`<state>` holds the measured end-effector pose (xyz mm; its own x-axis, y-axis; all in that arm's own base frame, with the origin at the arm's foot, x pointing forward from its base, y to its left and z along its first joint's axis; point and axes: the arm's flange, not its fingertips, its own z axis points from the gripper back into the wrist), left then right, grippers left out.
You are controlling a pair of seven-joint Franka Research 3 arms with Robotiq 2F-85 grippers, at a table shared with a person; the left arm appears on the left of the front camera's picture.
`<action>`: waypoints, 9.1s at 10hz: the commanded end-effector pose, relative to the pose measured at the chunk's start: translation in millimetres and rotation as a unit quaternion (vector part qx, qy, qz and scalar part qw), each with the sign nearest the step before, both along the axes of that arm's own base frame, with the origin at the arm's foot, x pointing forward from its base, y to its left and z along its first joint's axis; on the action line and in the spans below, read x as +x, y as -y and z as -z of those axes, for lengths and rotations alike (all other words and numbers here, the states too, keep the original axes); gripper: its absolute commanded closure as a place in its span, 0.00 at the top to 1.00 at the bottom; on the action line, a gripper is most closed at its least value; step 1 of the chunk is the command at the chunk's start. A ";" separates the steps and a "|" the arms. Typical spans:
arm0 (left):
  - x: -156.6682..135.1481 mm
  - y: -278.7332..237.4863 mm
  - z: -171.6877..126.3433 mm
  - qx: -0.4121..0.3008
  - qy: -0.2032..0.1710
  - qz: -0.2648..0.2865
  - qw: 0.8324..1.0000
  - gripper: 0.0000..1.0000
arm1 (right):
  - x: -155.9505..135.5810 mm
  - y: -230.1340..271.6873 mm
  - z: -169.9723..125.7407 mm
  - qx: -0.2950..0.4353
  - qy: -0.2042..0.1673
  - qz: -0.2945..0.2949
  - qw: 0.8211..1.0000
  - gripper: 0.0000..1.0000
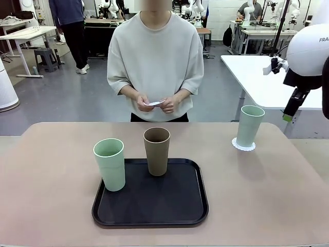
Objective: Place coasters on the table and set cups on them.
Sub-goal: Pick up one Reusable plastic cup and place it on a coaster set by the human, then take one Reusable plastic cup from the Flat Tray and place it on a coaster set by the human.
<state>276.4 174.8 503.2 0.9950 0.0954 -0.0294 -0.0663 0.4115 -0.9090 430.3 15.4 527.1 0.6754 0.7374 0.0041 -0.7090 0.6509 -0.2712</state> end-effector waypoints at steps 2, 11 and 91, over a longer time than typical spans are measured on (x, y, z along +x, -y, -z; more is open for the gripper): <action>-1.4 0.1 -1.6 -0.006 0.003 -0.003 1.000 1.00 | -14.4 -26.7 -21.8 0.033 -0.107 -0.059 0.992 1.00; -1.4 0.1 -1.6 -0.006 0.003 -0.003 1.000 1.00 | 3.7 -25.4 -35.4 0.101 -0.045 -0.050 0.993 1.00; -1.4 0.1 -1.6 -0.006 0.003 -0.003 1.000 1.00 | 38.3 -72.7 67.7 0.287 -0.177 -0.069 0.939 1.00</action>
<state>276.3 174.6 502.9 0.9950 0.0956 -0.0303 -0.0672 0.4111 -0.9091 470.4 97.7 450.3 0.6229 0.7641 0.1679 -0.7672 0.5547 0.3220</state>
